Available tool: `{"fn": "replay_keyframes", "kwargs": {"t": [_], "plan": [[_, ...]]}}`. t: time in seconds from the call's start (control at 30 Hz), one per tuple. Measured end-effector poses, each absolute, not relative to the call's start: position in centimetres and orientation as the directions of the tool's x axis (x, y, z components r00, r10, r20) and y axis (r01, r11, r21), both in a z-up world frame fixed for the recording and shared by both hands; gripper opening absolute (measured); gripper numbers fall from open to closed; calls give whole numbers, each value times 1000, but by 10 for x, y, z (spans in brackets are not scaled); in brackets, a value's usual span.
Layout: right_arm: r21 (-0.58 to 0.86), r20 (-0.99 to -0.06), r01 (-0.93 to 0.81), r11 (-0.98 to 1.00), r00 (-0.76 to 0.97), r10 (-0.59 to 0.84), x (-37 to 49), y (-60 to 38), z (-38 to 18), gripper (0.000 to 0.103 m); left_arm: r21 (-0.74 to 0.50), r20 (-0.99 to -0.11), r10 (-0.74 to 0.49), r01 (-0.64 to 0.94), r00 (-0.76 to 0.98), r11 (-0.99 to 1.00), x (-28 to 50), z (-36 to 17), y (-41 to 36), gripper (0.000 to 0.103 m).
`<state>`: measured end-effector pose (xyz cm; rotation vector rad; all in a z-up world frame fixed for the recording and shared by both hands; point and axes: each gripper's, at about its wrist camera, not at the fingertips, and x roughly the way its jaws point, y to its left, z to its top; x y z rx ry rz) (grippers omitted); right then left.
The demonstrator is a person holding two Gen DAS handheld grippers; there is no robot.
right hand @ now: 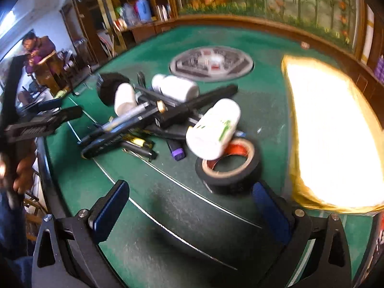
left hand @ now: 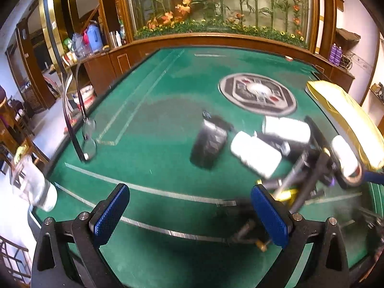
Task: Organize rigid objects
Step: 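Grasp the black ribbed cap with the left tool while the right grasps the green-label bottle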
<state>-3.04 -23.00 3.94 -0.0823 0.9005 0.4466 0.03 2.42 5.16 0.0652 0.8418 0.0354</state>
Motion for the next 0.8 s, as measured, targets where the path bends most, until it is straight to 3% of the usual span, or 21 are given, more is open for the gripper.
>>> {"fn": "replay_keyframes", "kwargs": {"t": [0.17, 0.23, 0.3, 0.43, 0.53, 0.57, 0.67, 0.8], "plan": [[143, -709, -444, 885, 578, 404, -43, -240, 51, 95, 130, -739, 93, 5, 668, 992, 27, 54, 20, 102], [161, -707, -436, 885, 575, 412, -42, -244, 51, 84, 163, -738, 124, -3, 663, 987, 37, 51, 18, 96], [204, -708, -425, 882, 559, 433, -40, -251, 50, 78, 162, -753, 121, 4, 647, 987, 48, 47, 17, 86], [237, -707, -395, 888, 557, 436, -41, -263, 52, 78, 158, -769, 122, 1, 628, 987, 63, 39, 17, 85], [256, -702, -379, 889, 560, 441, -42, -270, 54, 71, 102, -796, 77, 8, 600, 995, 73, 31, 19, 51], [264, -703, -370, 891, 558, 440, -41, -271, 54, 69, 88, -806, 70, 3, 588, 996, 75, 28, 19, 32], [307, -704, -346, 887, 544, 456, -35, -275, 54, 61, 63, -806, 61, -17, 589, 998, 71, 24, 21, 31], [356, -702, -315, 880, 531, 475, -24, -276, 59, 58, 11, -797, 26, -28, 603, 1000, 56, 25, 26, 30]]}}
